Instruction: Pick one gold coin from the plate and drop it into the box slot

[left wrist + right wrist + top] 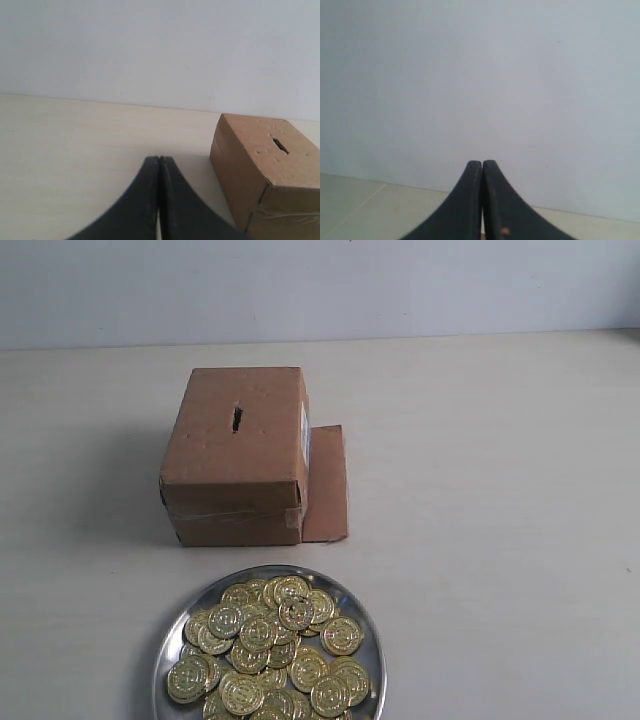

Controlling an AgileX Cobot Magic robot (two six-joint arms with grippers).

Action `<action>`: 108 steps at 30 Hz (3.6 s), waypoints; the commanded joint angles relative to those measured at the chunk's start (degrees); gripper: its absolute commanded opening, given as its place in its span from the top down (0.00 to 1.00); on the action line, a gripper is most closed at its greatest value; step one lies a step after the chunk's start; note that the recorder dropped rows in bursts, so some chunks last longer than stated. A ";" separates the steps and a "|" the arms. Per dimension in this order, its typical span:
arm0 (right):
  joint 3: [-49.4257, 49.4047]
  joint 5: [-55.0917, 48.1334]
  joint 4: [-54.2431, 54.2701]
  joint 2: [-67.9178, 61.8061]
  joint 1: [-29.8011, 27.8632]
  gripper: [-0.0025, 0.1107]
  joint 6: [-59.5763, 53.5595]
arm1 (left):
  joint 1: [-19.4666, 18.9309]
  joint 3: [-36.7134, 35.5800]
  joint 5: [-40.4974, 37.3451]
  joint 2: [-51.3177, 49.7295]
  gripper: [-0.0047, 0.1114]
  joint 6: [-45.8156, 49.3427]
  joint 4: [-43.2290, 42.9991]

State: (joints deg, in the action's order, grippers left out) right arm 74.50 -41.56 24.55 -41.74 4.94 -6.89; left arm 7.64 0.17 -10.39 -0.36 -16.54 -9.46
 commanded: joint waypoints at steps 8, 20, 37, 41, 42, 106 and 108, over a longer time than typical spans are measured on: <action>-31.97 19.27 2.89 13.73 -4.94 0.98 -3.85 | 0.41 -0.17 0.64 0.36 0.96 -0.15 -0.26; -56.25 30.70 -2.64 27.63 -4.94 0.98 -4.56 | 0.41 -0.17 0.64 0.36 0.96 -0.15 -0.26; -71.79 39.84 -3.10 30.25 -4.92 0.98 -2.99 | 0.41 -0.17 0.64 0.36 0.96 -0.15 -0.26; -74.05 39.84 -9.78 31.98 -4.92 0.98 2.90 | 0.41 -0.17 0.64 0.36 0.96 -0.15 -0.26; -74.50 39.84 -11.40 32.26 -4.92 0.98 5.19 | 0.41 -0.17 0.64 0.36 0.96 -0.15 -0.26; -74.50 27.84 -29.20 32.38 -4.94 0.98 19.74 | 0.42 -0.17 0.64 0.36 0.96 -0.04 -0.26; -74.50 27.84 -29.20 32.38 -4.94 0.98 19.74 | 0.42 -0.17 0.64 0.36 0.96 -0.04 -0.26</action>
State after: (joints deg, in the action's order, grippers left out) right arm 0.27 -13.88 -4.19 -9.72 0.21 12.75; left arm 7.64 0.17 -10.39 -0.36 -16.54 -9.46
